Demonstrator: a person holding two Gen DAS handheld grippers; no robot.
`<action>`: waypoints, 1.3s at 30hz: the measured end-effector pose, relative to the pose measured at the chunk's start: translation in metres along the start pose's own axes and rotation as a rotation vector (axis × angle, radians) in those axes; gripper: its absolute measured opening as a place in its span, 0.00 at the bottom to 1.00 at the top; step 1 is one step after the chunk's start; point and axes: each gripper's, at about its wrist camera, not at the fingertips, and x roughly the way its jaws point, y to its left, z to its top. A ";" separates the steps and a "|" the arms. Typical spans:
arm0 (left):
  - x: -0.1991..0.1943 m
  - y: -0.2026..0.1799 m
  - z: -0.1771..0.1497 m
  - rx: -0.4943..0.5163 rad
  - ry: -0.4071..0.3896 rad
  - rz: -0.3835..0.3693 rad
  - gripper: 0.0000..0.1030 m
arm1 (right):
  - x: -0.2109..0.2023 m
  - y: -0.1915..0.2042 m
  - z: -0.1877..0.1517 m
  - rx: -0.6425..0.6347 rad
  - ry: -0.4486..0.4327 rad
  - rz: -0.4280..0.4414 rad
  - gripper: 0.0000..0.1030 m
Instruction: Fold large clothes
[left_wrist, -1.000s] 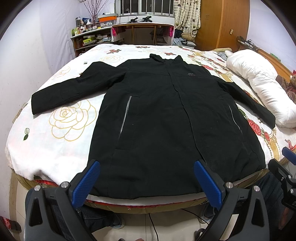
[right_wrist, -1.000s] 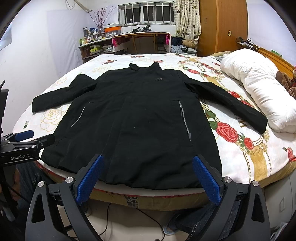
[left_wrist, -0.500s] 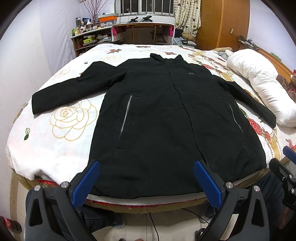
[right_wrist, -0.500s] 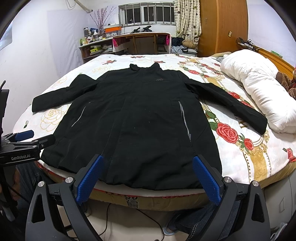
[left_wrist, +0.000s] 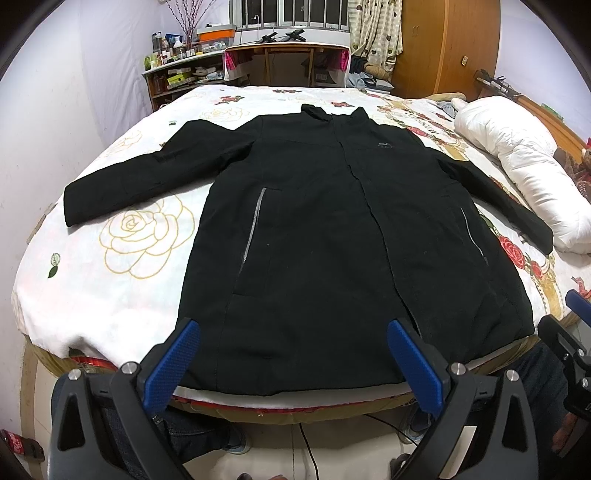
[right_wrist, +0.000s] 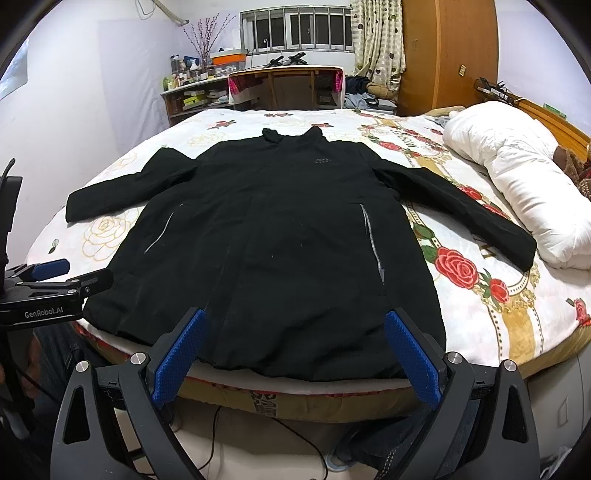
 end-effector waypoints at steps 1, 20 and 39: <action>0.001 -0.002 0.001 0.001 0.001 0.002 1.00 | 0.000 0.000 0.000 -0.001 0.001 0.001 0.94; 0.033 0.018 0.015 -0.041 0.045 0.022 1.00 | 0.033 0.005 0.015 -0.019 0.050 0.034 0.94; 0.121 0.143 0.067 -0.269 0.085 0.149 0.88 | 0.129 0.034 0.079 -0.114 0.085 0.056 0.94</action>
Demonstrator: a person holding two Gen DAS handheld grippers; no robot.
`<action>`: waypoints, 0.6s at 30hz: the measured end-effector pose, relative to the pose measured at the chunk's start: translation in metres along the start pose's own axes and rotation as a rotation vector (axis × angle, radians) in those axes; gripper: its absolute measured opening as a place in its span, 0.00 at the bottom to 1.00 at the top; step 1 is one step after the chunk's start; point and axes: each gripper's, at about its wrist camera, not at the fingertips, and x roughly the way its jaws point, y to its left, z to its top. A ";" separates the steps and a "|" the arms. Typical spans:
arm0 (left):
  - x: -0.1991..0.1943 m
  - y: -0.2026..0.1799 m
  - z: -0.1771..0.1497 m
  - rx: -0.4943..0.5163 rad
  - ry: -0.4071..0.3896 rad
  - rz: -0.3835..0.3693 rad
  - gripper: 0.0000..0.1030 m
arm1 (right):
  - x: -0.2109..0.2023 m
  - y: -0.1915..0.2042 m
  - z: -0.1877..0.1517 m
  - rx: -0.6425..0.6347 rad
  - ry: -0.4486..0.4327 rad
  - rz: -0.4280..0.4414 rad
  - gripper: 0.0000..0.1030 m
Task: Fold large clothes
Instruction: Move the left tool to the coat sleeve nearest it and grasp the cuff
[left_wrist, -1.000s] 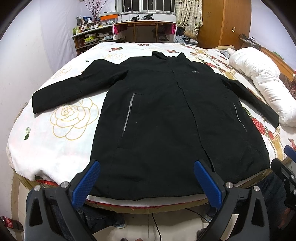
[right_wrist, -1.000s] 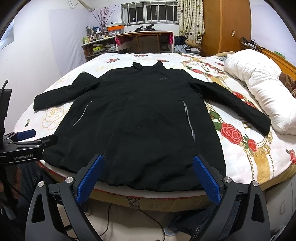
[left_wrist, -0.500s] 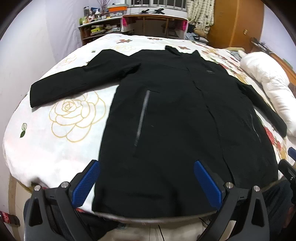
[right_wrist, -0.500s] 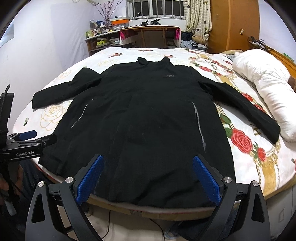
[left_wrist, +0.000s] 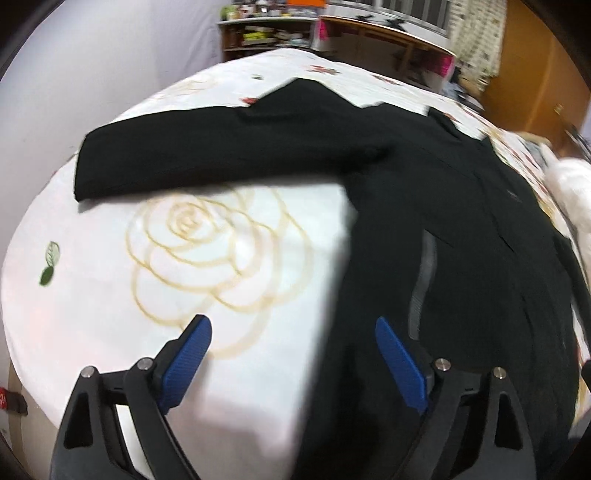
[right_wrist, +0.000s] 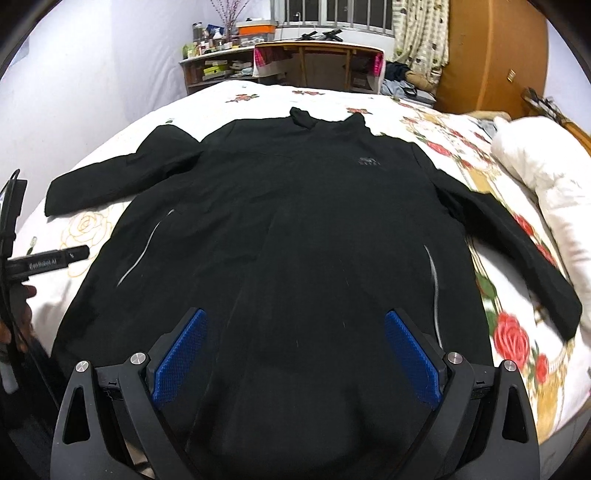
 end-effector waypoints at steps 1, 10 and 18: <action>0.004 0.007 0.005 -0.015 -0.004 0.006 0.87 | 0.004 0.000 0.003 -0.002 0.000 -0.001 0.94; 0.040 0.072 0.048 -0.165 -0.013 0.034 0.70 | 0.036 0.016 0.030 -0.022 0.002 -0.012 0.94; 0.058 0.121 0.074 -0.312 -0.055 0.069 0.68 | 0.053 0.024 0.035 -0.050 0.033 -0.018 0.94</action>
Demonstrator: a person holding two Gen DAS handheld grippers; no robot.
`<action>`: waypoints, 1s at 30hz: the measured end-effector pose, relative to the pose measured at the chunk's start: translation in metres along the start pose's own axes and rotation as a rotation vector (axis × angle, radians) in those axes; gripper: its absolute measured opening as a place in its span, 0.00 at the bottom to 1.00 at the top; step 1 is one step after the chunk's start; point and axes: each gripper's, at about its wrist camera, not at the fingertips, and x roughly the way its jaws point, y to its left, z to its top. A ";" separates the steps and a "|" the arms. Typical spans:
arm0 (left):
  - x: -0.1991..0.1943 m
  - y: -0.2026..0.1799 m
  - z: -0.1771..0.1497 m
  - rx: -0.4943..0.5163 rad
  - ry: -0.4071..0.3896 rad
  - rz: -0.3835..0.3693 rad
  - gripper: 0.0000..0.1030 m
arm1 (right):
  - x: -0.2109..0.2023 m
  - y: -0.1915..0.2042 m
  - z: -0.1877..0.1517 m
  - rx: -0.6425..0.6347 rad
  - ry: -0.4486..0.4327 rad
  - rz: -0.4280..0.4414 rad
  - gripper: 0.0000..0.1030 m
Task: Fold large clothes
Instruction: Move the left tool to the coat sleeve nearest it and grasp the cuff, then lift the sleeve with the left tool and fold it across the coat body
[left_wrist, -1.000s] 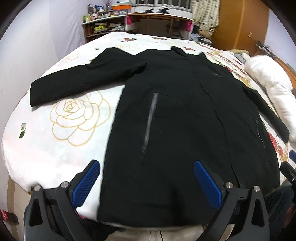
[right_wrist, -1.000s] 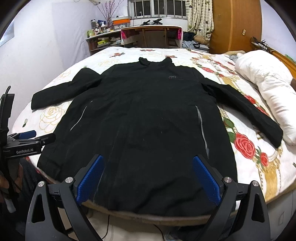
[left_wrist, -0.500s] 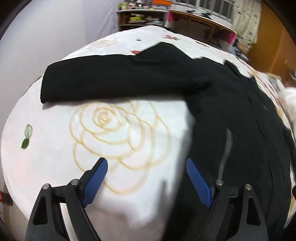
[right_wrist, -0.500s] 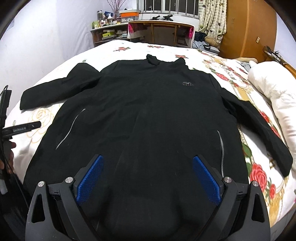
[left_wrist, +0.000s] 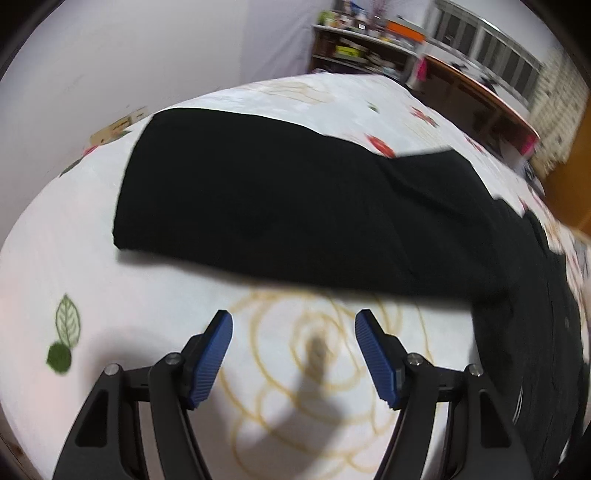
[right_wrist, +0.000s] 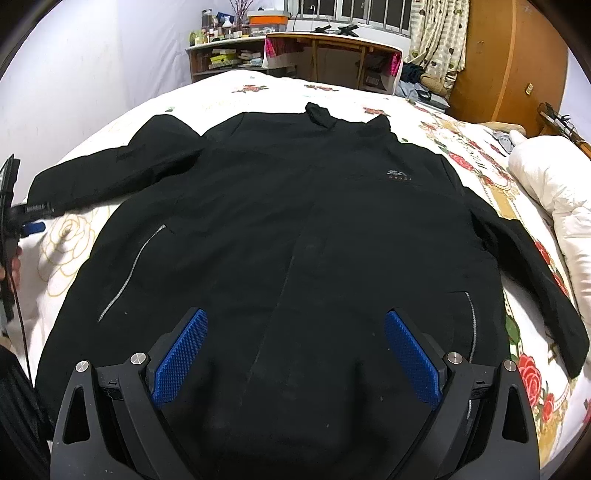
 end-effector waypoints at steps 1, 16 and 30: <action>0.001 0.004 0.002 -0.015 -0.003 0.005 0.66 | 0.001 0.001 0.001 -0.001 0.001 -0.001 0.94; 0.028 0.001 0.031 0.035 -0.067 0.048 0.09 | 0.024 -0.009 0.018 0.009 0.028 -0.030 0.94; -0.067 -0.086 0.061 0.263 -0.256 -0.056 0.05 | 0.013 -0.037 0.017 0.073 0.012 -0.029 0.93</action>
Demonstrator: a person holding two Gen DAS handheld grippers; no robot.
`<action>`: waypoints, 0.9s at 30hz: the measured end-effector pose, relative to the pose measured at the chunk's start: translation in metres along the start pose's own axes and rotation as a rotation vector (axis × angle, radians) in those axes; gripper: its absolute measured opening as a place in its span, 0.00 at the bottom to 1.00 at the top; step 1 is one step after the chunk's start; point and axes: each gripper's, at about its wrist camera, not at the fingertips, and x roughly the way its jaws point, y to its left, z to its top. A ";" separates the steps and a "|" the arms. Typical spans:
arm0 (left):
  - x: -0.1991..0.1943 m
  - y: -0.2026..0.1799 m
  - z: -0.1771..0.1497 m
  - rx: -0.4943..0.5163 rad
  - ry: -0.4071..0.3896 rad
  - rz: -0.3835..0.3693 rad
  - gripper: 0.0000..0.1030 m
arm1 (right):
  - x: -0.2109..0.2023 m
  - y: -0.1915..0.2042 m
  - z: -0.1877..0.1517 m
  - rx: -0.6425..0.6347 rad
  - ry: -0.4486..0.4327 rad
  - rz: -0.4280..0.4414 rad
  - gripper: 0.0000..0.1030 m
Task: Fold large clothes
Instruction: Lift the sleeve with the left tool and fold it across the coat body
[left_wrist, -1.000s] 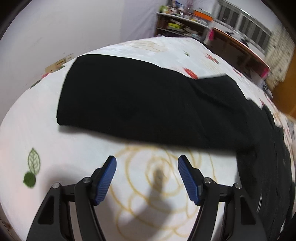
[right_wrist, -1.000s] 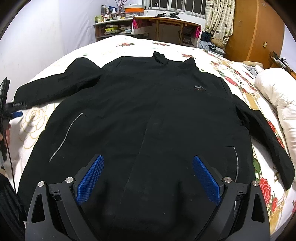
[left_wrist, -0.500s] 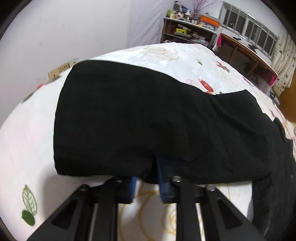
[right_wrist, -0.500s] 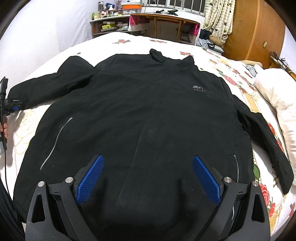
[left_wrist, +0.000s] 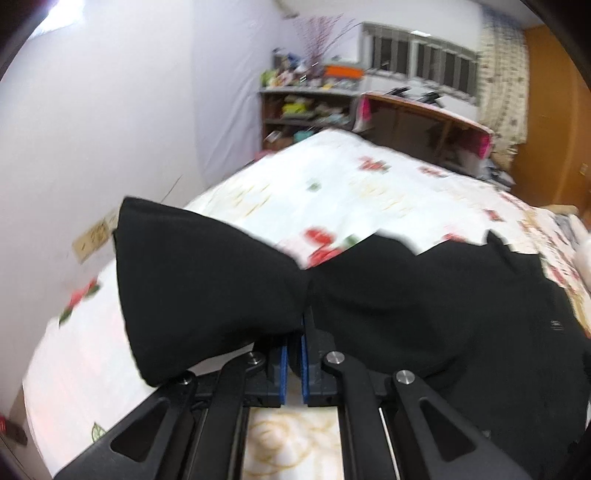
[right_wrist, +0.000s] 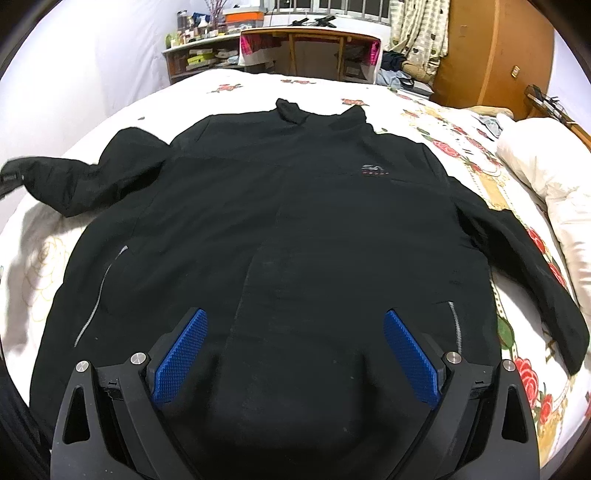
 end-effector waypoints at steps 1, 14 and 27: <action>-0.006 -0.011 0.004 0.012 -0.011 -0.016 0.05 | -0.003 -0.003 0.000 0.006 -0.005 -0.001 0.93; -0.045 -0.166 0.024 0.182 -0.054 -0.262 0.05 | -0.028 -0.060 0.001 0.103 -0.063 -0.045 0.93; -0.024 -0.306 -0.028 0.344 0.078 -0.466 0.05 | -0.016 -0.123 -0.022 0.238 -0.032 -0.103 0.93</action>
